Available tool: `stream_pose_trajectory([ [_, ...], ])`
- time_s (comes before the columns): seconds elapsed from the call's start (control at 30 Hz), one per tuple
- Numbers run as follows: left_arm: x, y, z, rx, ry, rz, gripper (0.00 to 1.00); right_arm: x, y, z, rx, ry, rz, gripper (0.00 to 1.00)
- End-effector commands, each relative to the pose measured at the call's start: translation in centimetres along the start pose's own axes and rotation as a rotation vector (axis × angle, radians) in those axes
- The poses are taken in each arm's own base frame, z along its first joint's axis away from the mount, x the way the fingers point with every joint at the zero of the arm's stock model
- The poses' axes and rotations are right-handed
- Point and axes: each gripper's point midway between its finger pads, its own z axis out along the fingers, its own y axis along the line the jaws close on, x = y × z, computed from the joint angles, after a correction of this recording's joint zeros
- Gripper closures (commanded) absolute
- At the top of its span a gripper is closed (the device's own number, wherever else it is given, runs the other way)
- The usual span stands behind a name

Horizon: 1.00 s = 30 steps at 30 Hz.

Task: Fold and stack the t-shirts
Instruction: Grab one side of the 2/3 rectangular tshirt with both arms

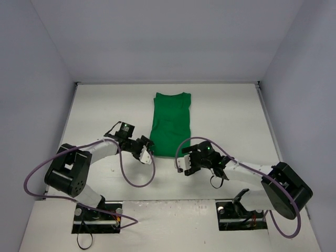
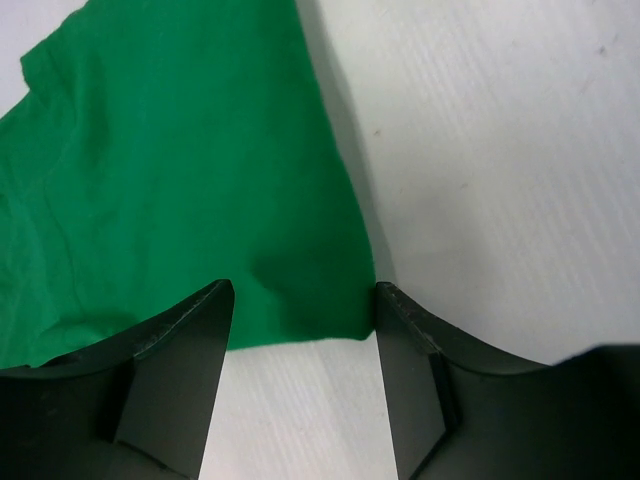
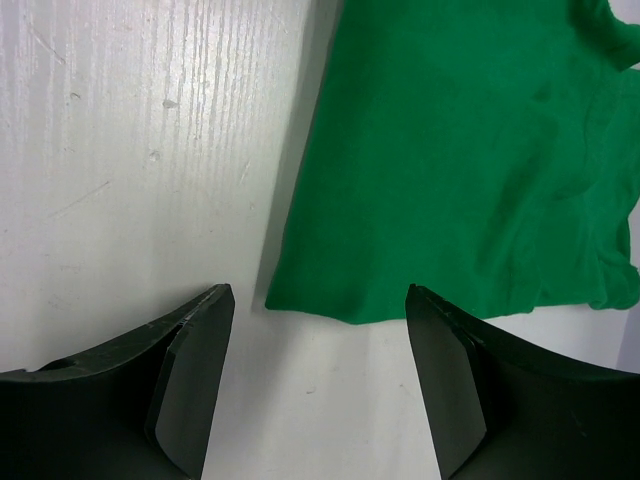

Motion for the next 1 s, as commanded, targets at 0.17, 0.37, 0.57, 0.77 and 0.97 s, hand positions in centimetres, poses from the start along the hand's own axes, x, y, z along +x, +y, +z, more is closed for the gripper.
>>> stream_pose_trajectory([
  [0.17, -0.8, -1.7, -2.2, 0.071, -0.040, 0.087, 0.48, 0.0, 0.8, -0.6, -0.119, 0.022, -0.011, 0.32],
  [0.37, -0.7, -1.9, -2.1, 0.078, -0.041, 0.099, 0.49, 0.1, 1.5, -0.7, -0.152, 0.014, -0.050, 0.37],
  [0.57, -0.4, -1.7, -1.9, 0.099, -0.045, 0.112, 0.49, 0.5, 0.3, 0.7, -0.172, 0.029, 0.001, 0.51],
  [0.77, -0.1, -1.3, -1.6, 0.104, -0.048, 0.126, 0.49, 0.2, -1.0, 2.0, -0.178, 0.026, 0.060, 0.57],
  [0.97, 0.4, -0.9, -1.2, 0.112, -0.049, 0.143, 0.50, 0.7, 0.0, 1.9, -0.220, 0.052, 0.073, 0.72],
])
